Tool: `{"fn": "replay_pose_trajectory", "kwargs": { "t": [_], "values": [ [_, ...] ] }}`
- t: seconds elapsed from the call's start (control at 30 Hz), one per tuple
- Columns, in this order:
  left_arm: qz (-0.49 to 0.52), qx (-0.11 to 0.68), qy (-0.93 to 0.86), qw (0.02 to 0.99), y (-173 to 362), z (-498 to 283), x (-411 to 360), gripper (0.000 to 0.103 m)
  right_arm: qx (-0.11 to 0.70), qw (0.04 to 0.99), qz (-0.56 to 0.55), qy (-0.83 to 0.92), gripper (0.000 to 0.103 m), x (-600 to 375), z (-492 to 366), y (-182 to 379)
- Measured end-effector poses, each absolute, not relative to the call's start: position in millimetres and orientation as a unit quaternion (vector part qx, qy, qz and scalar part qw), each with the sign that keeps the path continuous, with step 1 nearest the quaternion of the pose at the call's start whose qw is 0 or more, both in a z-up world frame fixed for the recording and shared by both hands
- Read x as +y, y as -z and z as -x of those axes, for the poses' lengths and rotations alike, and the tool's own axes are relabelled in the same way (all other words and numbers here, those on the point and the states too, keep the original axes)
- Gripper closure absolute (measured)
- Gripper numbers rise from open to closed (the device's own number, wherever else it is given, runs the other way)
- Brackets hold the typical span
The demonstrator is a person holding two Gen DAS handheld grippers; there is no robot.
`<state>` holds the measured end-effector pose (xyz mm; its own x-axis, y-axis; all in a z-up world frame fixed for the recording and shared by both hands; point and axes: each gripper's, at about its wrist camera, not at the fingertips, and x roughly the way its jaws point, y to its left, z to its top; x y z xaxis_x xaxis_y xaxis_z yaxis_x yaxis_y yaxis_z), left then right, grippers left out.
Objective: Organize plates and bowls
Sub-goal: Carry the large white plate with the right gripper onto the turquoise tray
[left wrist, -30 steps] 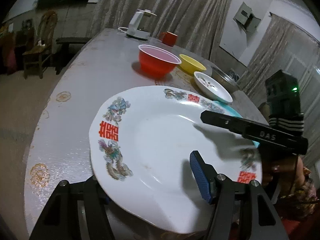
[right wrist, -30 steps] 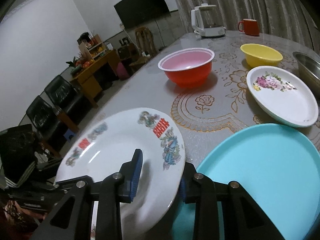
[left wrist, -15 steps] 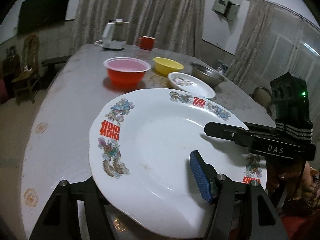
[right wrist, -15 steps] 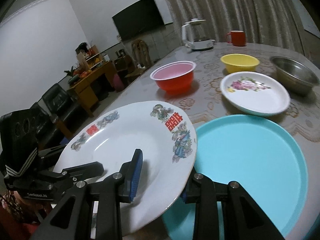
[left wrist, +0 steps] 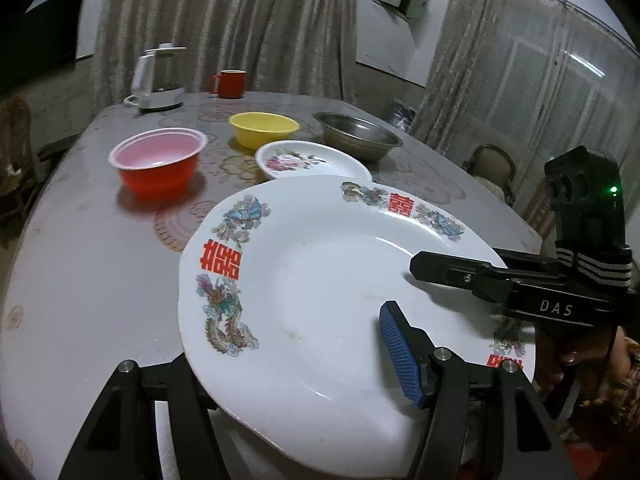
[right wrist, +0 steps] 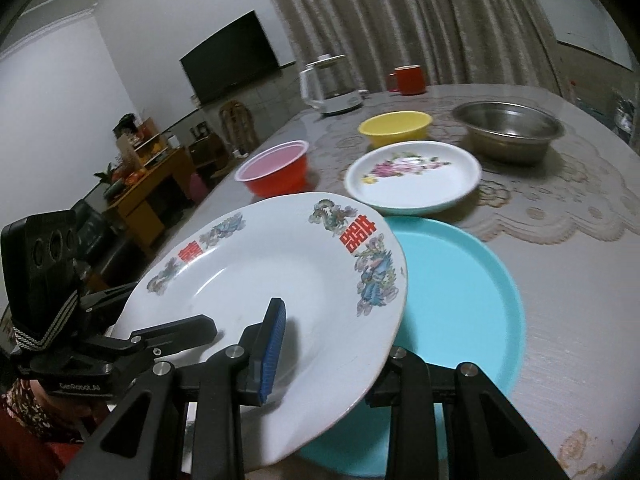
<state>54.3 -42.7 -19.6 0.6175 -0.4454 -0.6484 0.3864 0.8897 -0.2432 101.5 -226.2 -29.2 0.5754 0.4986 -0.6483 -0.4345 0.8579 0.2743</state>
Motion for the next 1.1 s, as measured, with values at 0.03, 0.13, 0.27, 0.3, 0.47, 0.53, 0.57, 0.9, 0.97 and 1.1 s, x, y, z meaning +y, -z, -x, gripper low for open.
{"fn": "replay_pose_trajectory", "kwargs": {
  "t": [0.03,0.13,0.27,0.3,0.47,0.53,0.57,0.9,0.97,1.1],
  "values": [
    [0.036,0.374,0.234,0.896,21.0,-57.5,-46.3,0.039,0.378,0.888,-0.045,-0.259,0.072,-230.3,-102.2,29.6],
    [0.03,0.382,0.246,0.89,24.6,-65.7,-60.3,0.039,0.379,0.891,-0.054,-0.243,0.072,-242.7,-104.6,31.9],
    [0.023,0.391,0.258,0.883,29.5,-74.8,-75.4,0.038,0.385,0.894,-0.067,-0.22,0.072,-259.5,-108.8,37.3],
    [0.022,0.393,0.26,0.882,30.4,-76.6,-78.9,0.038,0.386,0.894,-0.069,-0.216,0.072,-263.1,-109.8,38.7],
    [0.016,0.419,0.259,0.87,38.0,-88.1,-93.4,0.038,0.396,0.894,-0.085,-0.192,0.072,-279.4,-116.0,47.2],
    [0.012,0.424,0.253,0.869,41.0,-90.4,-94.2,0.038,0.402,0.892,-0.091,-0.183,0.072,-284.0,-119.0,52.1],
    [0.008,0.423,0.251,0.871,40.8,-89.7,-94.4,0.038,0.403,0.892,-0.093,-0.182,0.072,-284.8,-117.9,52.9],
    [-0.028,0.428,0.241,0.871,44.0,-81.3,-98.1,0.036,0.407,0.891,-0.112,-0.17,0.07,-294.5,-119.2,59.9],
    [-0.035,0.426,0.242,0.871,43.9,-78.3,-99.8,0.036,0.407,0.89,-0.116,-0.169,0.07,-297.8,-117.8,58.9],
    [-0.037,0.426,0.245,0.87,43.3,-73.5,-99.9,0.035,0.407,0.895,-0.096,-0.156,0.07,-298.4,-113.2,57.1]
  ]
}}
